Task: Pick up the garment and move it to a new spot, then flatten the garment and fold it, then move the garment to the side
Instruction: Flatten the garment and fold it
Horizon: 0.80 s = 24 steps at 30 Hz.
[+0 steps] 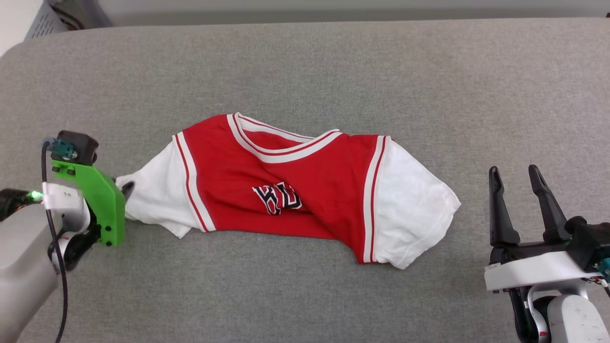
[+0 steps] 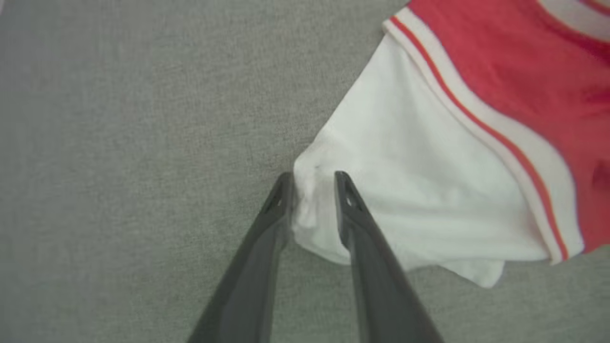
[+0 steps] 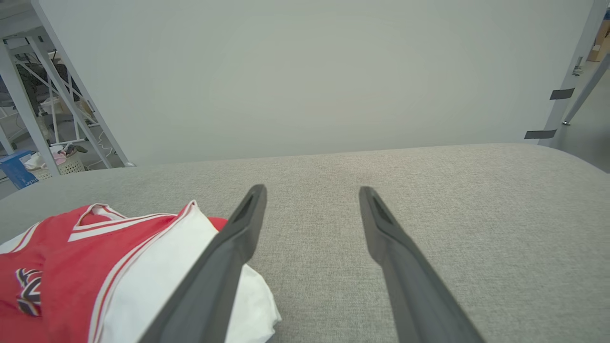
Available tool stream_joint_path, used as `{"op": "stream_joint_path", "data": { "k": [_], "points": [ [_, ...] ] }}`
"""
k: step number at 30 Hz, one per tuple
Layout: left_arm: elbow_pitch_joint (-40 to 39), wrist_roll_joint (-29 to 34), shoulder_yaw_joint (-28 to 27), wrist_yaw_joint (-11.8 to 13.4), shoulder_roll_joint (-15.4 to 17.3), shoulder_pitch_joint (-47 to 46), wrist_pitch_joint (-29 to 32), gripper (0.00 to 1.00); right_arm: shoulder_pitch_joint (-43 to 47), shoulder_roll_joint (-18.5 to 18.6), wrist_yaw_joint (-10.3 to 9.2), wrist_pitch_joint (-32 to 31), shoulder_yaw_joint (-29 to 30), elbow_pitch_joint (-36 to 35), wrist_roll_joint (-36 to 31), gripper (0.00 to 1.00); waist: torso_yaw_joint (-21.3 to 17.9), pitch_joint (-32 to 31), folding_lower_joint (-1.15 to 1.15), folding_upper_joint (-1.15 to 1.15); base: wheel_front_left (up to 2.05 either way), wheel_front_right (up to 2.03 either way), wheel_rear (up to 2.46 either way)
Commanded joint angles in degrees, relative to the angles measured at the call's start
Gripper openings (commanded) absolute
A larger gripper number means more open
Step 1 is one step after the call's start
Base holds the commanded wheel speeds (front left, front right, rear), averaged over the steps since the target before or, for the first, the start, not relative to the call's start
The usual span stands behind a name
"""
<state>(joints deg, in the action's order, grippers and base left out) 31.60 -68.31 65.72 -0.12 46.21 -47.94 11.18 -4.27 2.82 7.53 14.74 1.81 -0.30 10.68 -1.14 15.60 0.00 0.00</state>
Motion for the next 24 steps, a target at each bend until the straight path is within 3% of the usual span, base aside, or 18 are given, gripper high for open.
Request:
{"op": "stream_joint_path", "data": {
  "k": [1,8,9,12,18,22,24],
  "points": [
    [0.58,1.88,-0.9,1.16,-0.86,0.73,-3.94,1.0,0.39,0.06,-0.04,0.26,0.39,-0.23,-0.79,1.0,0.38,-1.44,0.0,0.0,0.0,0.0,0.0],
    [-0.56,4.69,-4.96,6.77,-3.88,3.95,-22.57,1.0,-0.26,0.84,-0.04,0.26,2.15,-2.09,-2.63,1.0,1.93,-5.15,0.0,0.0,0.0,0.0,0.0],
    [-2.07,5.72,-6.3,8.91,-4.37,5.3,-24.98,1.0,-1.13,1.98,-0.04,0.26,2.42,-2.88,-2.61,1.0,2.36,-5.91,0.0,0.0,0.0,0.0,0.0],
    [-5.25,8.13,-9.66,12.12,-5.09,7.53,-26.06,1.0,-2.56,4.5,-0.04,0.26,2.05,-3.55,-2.17,1.0,3.02,-6.77,0.0,0.0,0.0,0.0,0.0],
    [-17.52,21.08,-24.43,19.33,-8.69,17.87,-26.16,1.0,-6.53,13.35,-0.04,0.26,-1.88,-2.24,0.57,1.0,4.16,-7.67,0.0,0.0,0.0,0.0,0.0],
    [-22.73,28.85,-32.28,21.33,-12.12,25.56,-26.16,1.0,-9.37,21.45,-0.04,-0.03,-8.38,2.29,4.94,1.0,4.62,-8.0,0.0,0.0,0.0,0.0,0.0],
    [-24.96,32.43,-35.69,21.8,-14.04,28.91,-26.17,1.0,-11.25,25.39,-0.04,-3.11,-12.58,3.6,7.95,1.0,4.82,-7.97,0.0,0.0,0.0,0.0,0.0]
  ]
}}
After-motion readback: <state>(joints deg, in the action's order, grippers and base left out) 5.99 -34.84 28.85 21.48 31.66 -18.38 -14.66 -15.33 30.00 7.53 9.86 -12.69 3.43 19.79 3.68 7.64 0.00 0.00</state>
